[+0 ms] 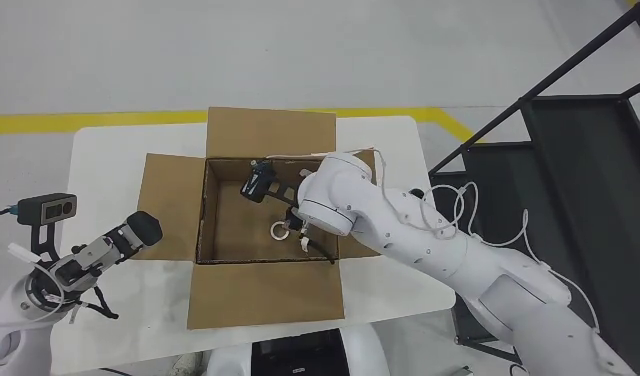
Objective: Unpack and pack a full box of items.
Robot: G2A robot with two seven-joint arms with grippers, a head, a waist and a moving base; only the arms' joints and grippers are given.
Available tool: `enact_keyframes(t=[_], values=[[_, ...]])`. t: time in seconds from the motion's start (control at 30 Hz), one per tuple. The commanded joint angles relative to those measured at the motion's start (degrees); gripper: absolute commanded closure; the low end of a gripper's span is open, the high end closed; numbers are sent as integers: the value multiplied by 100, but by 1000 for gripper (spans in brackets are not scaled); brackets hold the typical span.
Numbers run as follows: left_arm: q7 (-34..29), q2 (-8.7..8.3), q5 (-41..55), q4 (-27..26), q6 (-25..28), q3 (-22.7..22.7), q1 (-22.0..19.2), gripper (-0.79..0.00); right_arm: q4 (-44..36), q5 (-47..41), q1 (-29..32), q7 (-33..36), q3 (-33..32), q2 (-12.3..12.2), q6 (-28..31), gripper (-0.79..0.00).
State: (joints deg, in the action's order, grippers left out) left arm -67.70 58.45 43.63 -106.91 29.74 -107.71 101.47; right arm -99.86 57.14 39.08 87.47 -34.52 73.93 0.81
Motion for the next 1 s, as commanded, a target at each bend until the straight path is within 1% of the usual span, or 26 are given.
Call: enact_keyframes(t=[0.0, 0.2, 0.43, 0.47, 0.97], values=[[0, 0, 0, 0, 0, 0, 0, -785, 205, 38, 55, -41, 59, 5, 139, -785], [0, 0, 0, 0, 0, 0, 0, -785, 1244, -358, -190, -317, 130, 168, 337, -785], [0, 0, 0, 0, 0, 0, 0, -785, 2270, -531, -384, -568, 733, 489, 747, -785], [0, 0, 0, 0, 0, 0, 0, -785, 2465, -594, -410, -634, 840, 564, 819, -785], [0, 0, 0, 0, 0, 0, 0, -785, 2516, -611, -418, -647, 862, 582, 838, -785]])
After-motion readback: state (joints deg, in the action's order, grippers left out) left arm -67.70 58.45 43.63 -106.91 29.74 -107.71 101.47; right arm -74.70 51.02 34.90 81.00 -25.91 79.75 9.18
